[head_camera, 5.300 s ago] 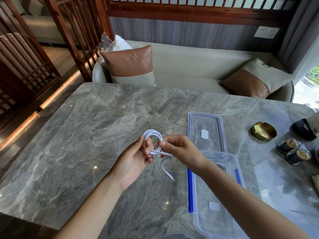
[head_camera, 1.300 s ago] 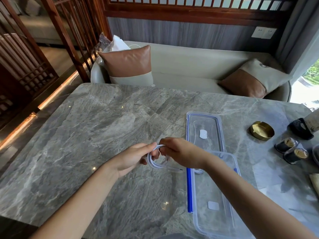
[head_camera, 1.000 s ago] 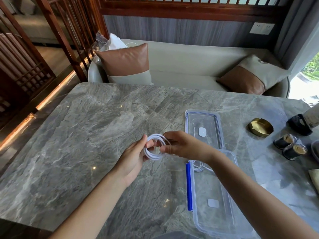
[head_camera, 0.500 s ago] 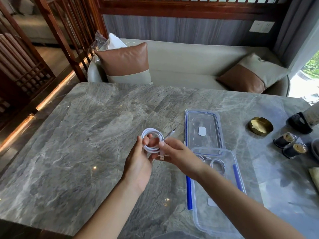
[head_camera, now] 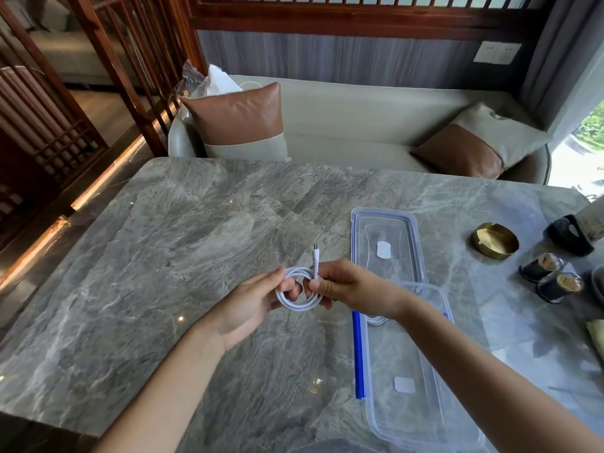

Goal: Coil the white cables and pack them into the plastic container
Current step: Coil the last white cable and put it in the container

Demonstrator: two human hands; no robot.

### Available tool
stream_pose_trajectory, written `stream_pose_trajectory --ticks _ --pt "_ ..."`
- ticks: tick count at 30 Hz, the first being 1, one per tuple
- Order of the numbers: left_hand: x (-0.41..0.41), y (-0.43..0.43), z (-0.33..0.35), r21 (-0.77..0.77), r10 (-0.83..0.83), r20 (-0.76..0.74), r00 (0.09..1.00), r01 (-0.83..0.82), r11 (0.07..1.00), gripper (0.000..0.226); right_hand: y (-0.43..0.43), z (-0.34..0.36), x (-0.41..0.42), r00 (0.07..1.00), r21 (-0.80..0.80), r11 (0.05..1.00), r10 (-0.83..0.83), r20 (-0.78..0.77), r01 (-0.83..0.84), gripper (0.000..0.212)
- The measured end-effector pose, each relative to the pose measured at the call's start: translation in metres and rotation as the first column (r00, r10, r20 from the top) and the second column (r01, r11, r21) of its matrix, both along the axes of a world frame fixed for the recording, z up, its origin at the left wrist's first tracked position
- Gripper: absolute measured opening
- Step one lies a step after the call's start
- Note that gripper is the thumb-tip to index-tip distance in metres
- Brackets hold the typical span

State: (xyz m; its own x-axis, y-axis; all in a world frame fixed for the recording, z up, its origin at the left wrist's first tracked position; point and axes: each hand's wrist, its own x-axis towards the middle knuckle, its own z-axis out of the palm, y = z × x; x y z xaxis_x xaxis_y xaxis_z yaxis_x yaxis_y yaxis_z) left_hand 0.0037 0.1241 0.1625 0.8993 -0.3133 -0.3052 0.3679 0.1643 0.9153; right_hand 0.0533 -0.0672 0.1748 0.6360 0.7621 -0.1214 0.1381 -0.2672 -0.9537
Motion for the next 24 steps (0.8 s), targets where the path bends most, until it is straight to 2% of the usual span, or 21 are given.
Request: stream_pose_trajectory --ticks 4,8,11,13,15,19,22,24 --pt "0.000 -0.002 -0.004 0.069 -0.025 0.053 0.998 0.021 0.997 0.032 -0.009 0.011 0.005 0.999 -0.073 0.996 0.049 -0.013 -0.050 0.012" --pt "-0.004 -0.003 -0.009 0.161 -0.026 0.088 0.996 0.011 0.987 0.029 -0.023 0.016 0.017 1.000 -0.213 0.977 0.002 -0.007 -0.003 0.018" --pt "-0.003 -0.006 -0.008 0.200 -0.035 0.110 0.993 0.012 0.980 0.030 -0.025 0.028 0.022 0.978 -0.314 0.946 -0.016 0.208 0.082 0.016" --pt "-0.003 -0.010 -0.008 0.222 -0.026 0.127 0.992 -0.003 0.975 0.031 -0.023 0.034 0.024 0.899 -0.337 0.924 -0.015 0.437 0.179 0.013" --pt "-0.003 -0.014 -0.011 0.235 0.039 0.135 0.990 -0.070 0.969 0.033 -0.019 0.037 0.023 0.832 -0.318 0.910 -0.051 0.553 0.267 0.013" --pt "-0.004 -0.021 -0.015 0.274 0.193 0.162 0.968 -0.232 0.933 0.041 -0.009 0.044 0.021 0.840 -0.247 0.935 -0.085 0.536 0.252 0.009" --pt "-0.007 -0.026 -0.014 0.295 0.226 0.209 0.951 -0.282 0.913 0.038 -0.001 0.047 0.021 0.894 -0.219 0.947 -0.123 0.430 0.236 0.007" --pt "-0.009 -0.031 -0.012 0.307 0.234 0.237 0.943 -0.301 0.903 0.036 0.006 0.047 0.019 0.903 -0.202 0.953 -0.125 0.412 0.224 0.008"
